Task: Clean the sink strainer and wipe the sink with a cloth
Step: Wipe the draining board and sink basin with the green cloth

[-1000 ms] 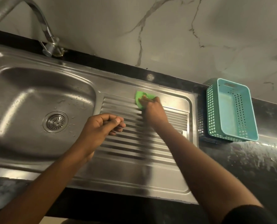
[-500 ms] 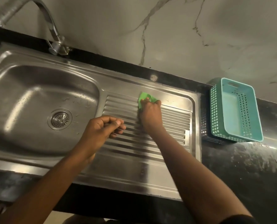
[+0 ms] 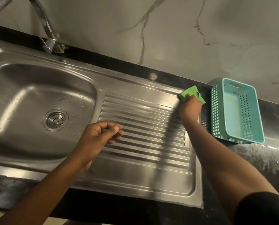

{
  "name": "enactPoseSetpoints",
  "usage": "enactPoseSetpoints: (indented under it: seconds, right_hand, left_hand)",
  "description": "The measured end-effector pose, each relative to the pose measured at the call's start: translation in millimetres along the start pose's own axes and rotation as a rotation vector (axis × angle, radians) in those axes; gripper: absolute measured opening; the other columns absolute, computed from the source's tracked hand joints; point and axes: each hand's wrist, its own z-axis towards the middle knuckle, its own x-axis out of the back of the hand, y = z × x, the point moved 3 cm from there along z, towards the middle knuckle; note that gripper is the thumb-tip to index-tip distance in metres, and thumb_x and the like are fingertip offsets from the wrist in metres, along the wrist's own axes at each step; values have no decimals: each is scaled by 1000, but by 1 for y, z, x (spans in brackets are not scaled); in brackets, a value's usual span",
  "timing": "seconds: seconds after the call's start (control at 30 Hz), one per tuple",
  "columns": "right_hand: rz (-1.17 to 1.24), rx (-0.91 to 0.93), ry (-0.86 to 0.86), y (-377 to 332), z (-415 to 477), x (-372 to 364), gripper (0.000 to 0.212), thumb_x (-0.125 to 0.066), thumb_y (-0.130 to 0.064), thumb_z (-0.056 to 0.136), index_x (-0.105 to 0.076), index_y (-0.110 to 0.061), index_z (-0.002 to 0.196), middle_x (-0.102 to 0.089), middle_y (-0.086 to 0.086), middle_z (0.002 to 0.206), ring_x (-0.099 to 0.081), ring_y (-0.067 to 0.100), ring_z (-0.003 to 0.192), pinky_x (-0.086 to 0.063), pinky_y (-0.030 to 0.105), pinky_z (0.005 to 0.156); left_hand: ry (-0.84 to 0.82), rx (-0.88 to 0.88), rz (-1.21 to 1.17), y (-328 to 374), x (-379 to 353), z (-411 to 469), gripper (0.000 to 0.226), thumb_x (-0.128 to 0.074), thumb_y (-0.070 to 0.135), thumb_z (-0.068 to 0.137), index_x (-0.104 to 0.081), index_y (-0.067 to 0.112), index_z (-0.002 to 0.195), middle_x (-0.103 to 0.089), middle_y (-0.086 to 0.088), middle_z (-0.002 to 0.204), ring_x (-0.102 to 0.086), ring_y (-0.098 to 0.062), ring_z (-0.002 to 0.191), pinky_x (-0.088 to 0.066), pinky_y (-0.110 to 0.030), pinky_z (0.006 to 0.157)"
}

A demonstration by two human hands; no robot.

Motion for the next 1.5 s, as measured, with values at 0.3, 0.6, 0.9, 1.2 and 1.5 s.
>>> enactPoseSetpoints:
  seconds: [0.3, 0.6, 0.9, 1.2, 1.5]
  right_hand:
    - [76, 380, -213, -147, -53, -63, 26, -57, -7, 101, -66, -5, 125, -63, 19, 116, -63, 33, 100, -57, 42, 94]
    - [-130, 741, -361, -198, -84, -69, 44, -56, -2, 97, -61, -16, 139, -64, 18, 134, -48, 34, 133, -46, 42, 110]
    - [-290, 211, -141, 2, -29, 12, 57, -66, 0, 87, -63, -26, 137, -69, 27, 116, -63, 44, 102, -58, 48, 91]
    - [-247, 139, -99, -115, -54, -28, 22, -63, -14, 92, -72, -7, 111, -72, 21, 107, -65, 41, 105, -53, 44, 88]
    - [-204, 620, -248, -317, -129, -106, 25, -69, -9, 89, -70, -8, 115, -72, 17, 110, -62, 38, 118, -55, 44, 89]
  left_hand:
    - [50, -1, -17, 2, 30, -1, 19, -64, 14, 103, -83, 18, 103, -85, -7, 101, -80, -26, 97, -59, -42, 89]
    - [84, -27, -61, 4, 53, -7, 21, -64, 15, 103, -84, 22, 103, -84, -8, 101, -80, -24, 95, -57, -35, 84]
    - [51, -15, -65, 2, 66, -17, 21, -65, 15, 103, -84, 22, 101, -84, -7, 102, -80, -25, 96, -57, -34, 84]
    - [106, 7, -58, 0, 103, -28, 18, -64, 10, 102, -82, 13, 101, -85, -7, 97, -80, -20, 90, -59, -30, 81]
    - [182, 25, -103, -13, 138, -40, 22, -67, 12, 101, -85, 23, 97, -85, -6, 97, -80, -19, 90, -61, -22, 75]
